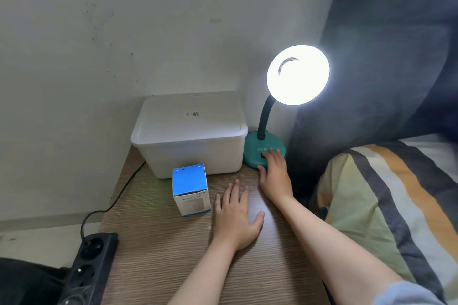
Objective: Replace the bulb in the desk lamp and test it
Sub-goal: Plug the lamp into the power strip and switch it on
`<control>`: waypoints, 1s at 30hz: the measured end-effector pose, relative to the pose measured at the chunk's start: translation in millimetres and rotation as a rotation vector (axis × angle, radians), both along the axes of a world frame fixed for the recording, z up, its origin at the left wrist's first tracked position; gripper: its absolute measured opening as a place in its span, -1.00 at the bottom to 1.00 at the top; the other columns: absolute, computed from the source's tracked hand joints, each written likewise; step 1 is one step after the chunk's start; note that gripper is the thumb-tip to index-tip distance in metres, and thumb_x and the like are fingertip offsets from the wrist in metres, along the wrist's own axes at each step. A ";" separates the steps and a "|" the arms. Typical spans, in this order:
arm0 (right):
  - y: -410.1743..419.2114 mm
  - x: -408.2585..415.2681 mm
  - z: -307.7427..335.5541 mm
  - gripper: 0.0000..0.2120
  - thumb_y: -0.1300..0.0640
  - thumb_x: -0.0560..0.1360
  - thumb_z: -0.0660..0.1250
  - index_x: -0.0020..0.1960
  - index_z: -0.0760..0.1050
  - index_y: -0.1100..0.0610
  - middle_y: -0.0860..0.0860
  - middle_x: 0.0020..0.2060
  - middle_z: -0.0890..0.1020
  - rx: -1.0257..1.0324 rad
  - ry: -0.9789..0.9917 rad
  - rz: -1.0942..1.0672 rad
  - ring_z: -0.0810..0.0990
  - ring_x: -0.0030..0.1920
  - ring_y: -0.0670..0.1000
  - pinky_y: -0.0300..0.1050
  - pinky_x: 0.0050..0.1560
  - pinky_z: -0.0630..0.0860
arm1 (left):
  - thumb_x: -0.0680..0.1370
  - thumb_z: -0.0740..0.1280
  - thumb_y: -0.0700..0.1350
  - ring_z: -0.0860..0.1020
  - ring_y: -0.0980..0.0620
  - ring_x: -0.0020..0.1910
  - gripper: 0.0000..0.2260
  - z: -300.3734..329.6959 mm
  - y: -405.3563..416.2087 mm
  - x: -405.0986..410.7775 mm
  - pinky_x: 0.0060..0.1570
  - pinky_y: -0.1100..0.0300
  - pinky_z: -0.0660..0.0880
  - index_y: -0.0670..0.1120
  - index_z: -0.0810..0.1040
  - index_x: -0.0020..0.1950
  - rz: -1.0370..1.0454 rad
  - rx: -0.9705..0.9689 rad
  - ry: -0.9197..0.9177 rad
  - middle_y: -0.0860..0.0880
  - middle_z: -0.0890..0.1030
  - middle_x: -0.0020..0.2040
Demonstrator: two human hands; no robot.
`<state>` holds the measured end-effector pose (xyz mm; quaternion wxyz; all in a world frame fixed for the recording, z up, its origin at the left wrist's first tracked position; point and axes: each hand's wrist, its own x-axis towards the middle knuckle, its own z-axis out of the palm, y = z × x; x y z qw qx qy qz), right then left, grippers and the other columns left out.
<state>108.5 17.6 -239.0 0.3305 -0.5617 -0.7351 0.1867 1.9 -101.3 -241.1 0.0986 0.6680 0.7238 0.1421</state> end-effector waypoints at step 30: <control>0.8 -1.4 -0.2 -0.59 0.17 0.54 0.22 0.38 0.31 0.17 0.13 0.41 0.34 0.009 -0.027 -0.004 0.13 0.49 0.10 -0.16 0.39 0.03 | 0.46 0.05 0.31 -0.07 0.00 0.52 -0.34 0.8 -0.5 -0.2 0.46 -0.07 -0.10 0.04 0.08 0.49 0.001 -0.025 0.003 -0.01 -0.02 0.55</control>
